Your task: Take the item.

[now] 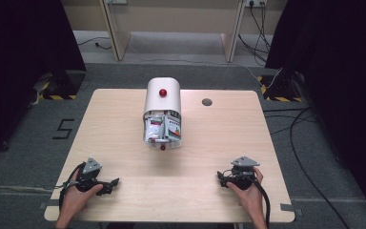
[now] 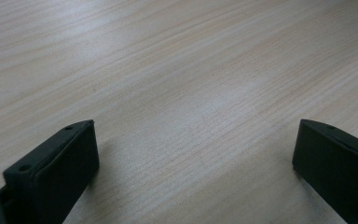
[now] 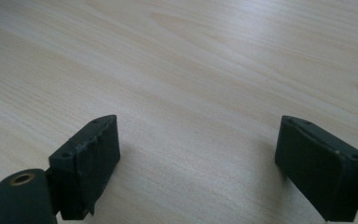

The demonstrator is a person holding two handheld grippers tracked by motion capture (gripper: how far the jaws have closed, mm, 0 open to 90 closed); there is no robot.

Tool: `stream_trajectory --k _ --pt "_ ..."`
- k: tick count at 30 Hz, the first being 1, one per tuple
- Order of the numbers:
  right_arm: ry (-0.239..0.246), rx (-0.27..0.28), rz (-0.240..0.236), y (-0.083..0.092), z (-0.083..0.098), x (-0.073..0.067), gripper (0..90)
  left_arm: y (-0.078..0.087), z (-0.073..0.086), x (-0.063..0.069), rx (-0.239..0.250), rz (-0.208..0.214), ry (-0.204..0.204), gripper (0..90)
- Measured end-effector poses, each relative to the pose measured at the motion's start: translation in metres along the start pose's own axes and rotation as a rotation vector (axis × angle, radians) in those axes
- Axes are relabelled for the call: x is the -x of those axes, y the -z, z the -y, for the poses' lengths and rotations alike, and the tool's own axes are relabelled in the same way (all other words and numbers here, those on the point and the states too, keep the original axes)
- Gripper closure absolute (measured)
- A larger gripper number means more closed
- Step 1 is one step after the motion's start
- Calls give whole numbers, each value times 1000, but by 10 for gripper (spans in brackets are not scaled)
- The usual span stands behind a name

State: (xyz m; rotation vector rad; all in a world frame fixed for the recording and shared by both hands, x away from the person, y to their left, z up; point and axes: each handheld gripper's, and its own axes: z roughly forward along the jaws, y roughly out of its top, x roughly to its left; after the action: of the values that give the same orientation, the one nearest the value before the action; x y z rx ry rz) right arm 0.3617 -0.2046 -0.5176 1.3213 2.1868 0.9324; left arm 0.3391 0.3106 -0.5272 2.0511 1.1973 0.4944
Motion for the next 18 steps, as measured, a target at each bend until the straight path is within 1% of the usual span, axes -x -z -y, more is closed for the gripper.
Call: stream_trajectory --k 3,4,6,11,13,18 --pt "5 11 14 0 0 -1 183 0 0 0 0 0 0 0" --pt "-6 17 19 1 0 -2 190 0 0 0 0 0 0 0" --pt "0 32 17 2 -1 -1 189 0 0 0 0 0 0 0" --pt "-19 73 9 8 -5 -5 195 0 0 0 0 0 0 0" --pt "-6 83 11 11 -8 -8 195 0 0 0 0 0 0 0" --pt "14 122 -6 19 -17 -18 199 0 0 0 0 0 0 0"
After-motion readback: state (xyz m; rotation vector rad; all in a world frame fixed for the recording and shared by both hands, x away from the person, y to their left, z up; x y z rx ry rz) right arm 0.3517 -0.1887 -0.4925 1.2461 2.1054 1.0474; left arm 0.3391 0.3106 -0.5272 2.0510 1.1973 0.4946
